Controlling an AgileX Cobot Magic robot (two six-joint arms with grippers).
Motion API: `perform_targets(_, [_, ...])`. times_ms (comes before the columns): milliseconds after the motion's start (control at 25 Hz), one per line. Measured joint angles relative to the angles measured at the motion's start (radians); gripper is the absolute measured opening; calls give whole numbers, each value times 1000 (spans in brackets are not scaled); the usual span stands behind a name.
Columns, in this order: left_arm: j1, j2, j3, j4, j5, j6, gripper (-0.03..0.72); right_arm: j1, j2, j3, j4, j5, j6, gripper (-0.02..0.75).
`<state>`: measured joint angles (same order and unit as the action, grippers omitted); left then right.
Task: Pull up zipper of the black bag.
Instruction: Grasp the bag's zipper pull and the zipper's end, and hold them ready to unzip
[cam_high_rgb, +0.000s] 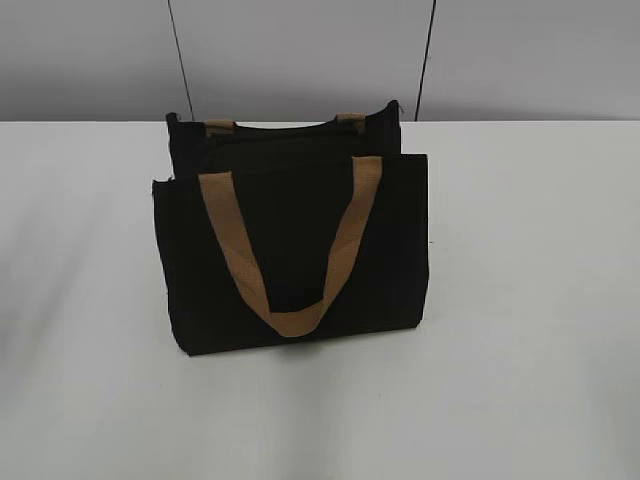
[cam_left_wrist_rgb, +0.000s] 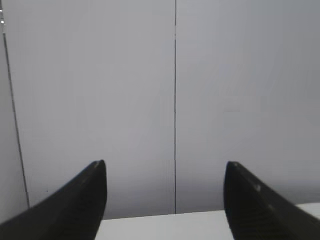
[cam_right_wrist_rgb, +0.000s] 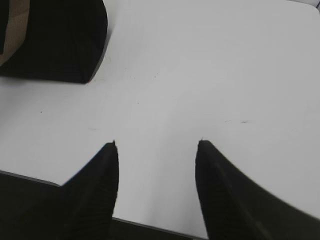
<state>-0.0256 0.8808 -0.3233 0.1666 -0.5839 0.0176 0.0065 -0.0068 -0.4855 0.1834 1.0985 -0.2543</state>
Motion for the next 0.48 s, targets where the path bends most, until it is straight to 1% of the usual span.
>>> perform_targets(200, [0,298,5,126,-227,-9,547,0,0,0,1,0,0,392])
perform_targets(360, [0,528,5,164,-422,-9,547,0,0,0,1,0,0,392])
perform_targets(440, [0,623,5,194,-472,-10,547,0,0,0,1,0,0,392])
perform_targets(480, [0,665,5,225,-482,-18,547,0,0,0,1,0,0,392])
